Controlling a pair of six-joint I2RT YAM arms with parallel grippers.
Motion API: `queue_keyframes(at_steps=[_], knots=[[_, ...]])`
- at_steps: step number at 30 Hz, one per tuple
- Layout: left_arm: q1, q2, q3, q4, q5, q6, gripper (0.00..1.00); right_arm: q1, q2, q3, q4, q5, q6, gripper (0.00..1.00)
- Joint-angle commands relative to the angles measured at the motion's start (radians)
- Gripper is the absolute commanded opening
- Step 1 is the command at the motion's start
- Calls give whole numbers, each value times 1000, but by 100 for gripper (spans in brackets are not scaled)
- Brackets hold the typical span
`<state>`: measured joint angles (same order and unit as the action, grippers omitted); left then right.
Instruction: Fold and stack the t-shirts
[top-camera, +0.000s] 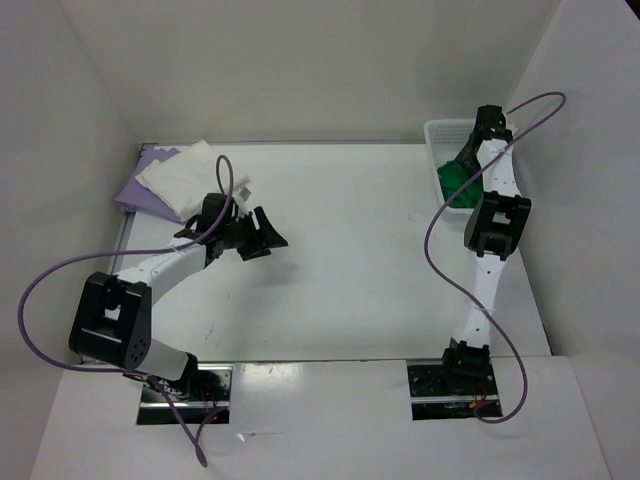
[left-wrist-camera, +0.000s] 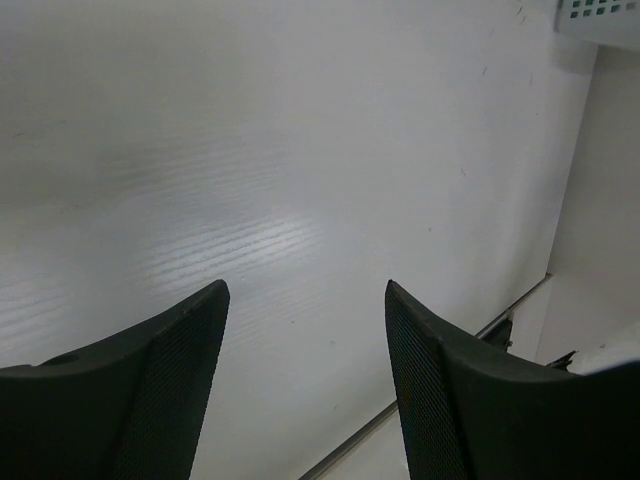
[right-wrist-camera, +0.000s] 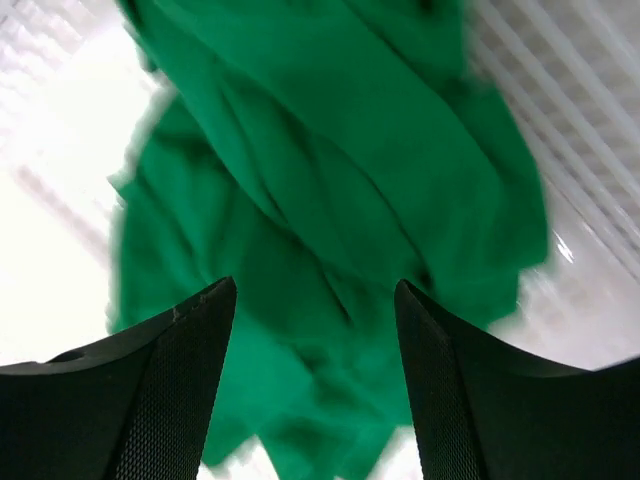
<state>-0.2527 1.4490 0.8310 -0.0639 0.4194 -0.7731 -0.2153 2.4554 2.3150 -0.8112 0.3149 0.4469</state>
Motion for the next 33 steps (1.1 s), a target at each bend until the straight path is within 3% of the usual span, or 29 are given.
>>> queue_keyframes(at_steps=[1, 3, 5, 6, 7, 10, 18, 22, 26, 29, 33], knots=[[-16, 7, -23, 21, 45, 28, 71, 7, 123, 280, -135, -48, -24, 70], [-16, 7, -23, 21, 45, 38, 71, 7, 157, 284, -126, -121, -11, 69], [-16, 16, -23, 10, 45, 47, 71, 7, 157, 265, -95, -174, -11, 54], [-16, 16, -23, 10, 45, 47, 71, 7, 168, 283, -108, -187, -11, 45], [-16, 16, -23, 1, 45, 47, 71, 7, 178, 305, -120, -197, 2, 28], [-16, 25, -13, 12, 45, 47, 71, 7, 168, 333, -129, -197, 12, 1], [-16, 67, 97, 32, 55, 28, 71, 7, -79, 330, -60, -232, 41, 0], [-16, 106, 186, 32, 64, 18, 71, 17, -382, 171, 77, -359, 52, 0], [-3, 129, 252, 32, 55, -23, 71, 56, -617, 17, 269, -749, 183, 0], [29, 139, 287, 32, 26, -23, 71, 117, -664, 110, 335, -966, 258, 0], [118, 129, 283, 32, 4, -75, 73, 182, -756, 191, 541, -1114, 390, 0]])
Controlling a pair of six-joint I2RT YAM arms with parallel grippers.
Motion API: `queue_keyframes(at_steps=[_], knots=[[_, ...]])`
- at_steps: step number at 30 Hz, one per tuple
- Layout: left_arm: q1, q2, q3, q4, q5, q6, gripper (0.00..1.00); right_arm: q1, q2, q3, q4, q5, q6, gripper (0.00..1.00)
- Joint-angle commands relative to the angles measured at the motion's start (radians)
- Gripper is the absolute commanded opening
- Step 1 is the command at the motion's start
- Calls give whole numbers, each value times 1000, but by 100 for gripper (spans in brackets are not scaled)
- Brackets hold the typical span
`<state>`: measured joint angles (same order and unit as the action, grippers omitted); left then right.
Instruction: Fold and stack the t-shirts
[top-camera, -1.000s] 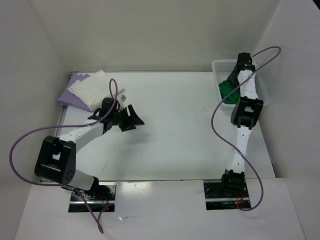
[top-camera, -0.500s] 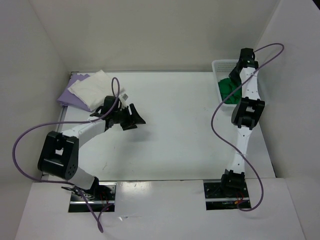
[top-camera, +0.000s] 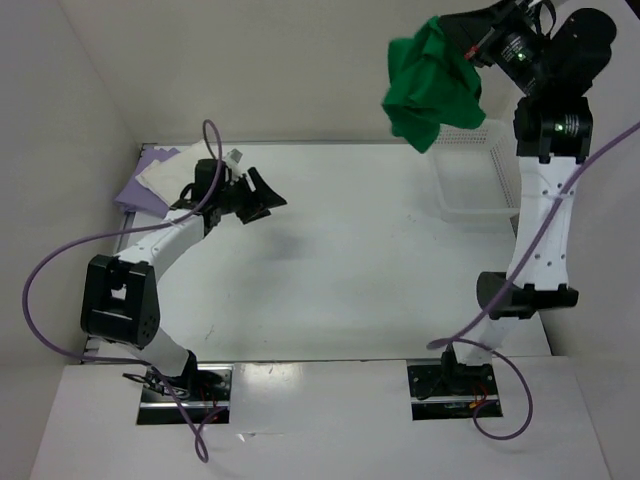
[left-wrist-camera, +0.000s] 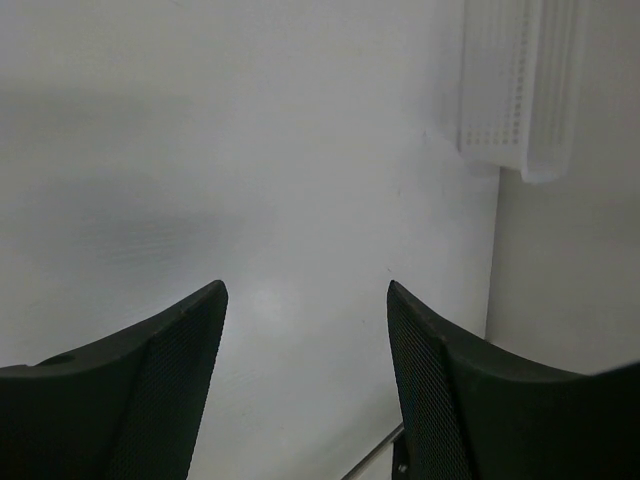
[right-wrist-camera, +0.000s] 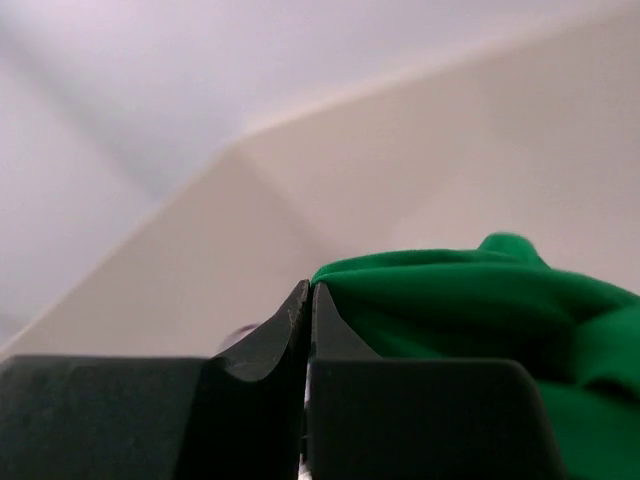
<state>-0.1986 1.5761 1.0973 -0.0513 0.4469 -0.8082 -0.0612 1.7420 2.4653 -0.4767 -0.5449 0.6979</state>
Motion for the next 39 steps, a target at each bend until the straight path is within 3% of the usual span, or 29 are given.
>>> queue_keyframes(at_steps=[1, 4, 7, 8, 12, 13, 14, 17, 22, 26, 28, 31, 32, 33, 37, 39], knots=[[112, 2, 6, 30, -24, -67, 73, 50, -51, 50, 226, -268, 152, 0], [215, -46, -46, 51, -5, -123, 73, 107, -61, 8, 247, -306, 167, 0], [284, -97, -82, 60, -5, -141, 75, 116, -76, -248, 251, -297, 144, 0], [321, -108, -94, 61, 6, -141, 75, 116, -110, -458, 285, -297, 132, 1], [360, -140, -103, 31, -3, -120, 75, 116, -171, -952, 276, -156, 20, 20], [360, -140, -118, 22, -4, -120, 75, 116, -171, -1033, 276, -132, -9, 44], [360, -149, -128, 22, -4, -109, 75, 116, -162, -1156, 257, -113, -23, 51], [360, -149, -155, 10, 7, -74, 77, 116, -151, -1287, 159, -24, -86, 56], [249, -139, -131, -145, -40, 115, 70, 164, -242, -1456, 99, 97, -95, 54], [124, -117, -131, -275, -106, 198, 67, 248, -263, -1511, 38, 246, -84, 22], [62, -117, -155, -320, -154, 198, 67, 314, -247, -1537, 29, 246, -75, 20], [10, -117, -200, -344, -224, 198, 75, 385, -176, -1537, -3, 292, -75, 40], [10, -117, -200, -354, -243, 189, 77, 385, -162, -1537, -3, 316, -75, 53], [-2, -105, -214, -354, -275, 188, 78, 385, -162, -1537, -3, 330, -63, 57], [-2, -56, -224, -338, -293, 170, 78, 385, -151, -1537, -13, 448, -38, 59], [-12, 1, -214, -315, -258, 170, 72, 385, -151, -1546, -13, 491, -26, 59]])
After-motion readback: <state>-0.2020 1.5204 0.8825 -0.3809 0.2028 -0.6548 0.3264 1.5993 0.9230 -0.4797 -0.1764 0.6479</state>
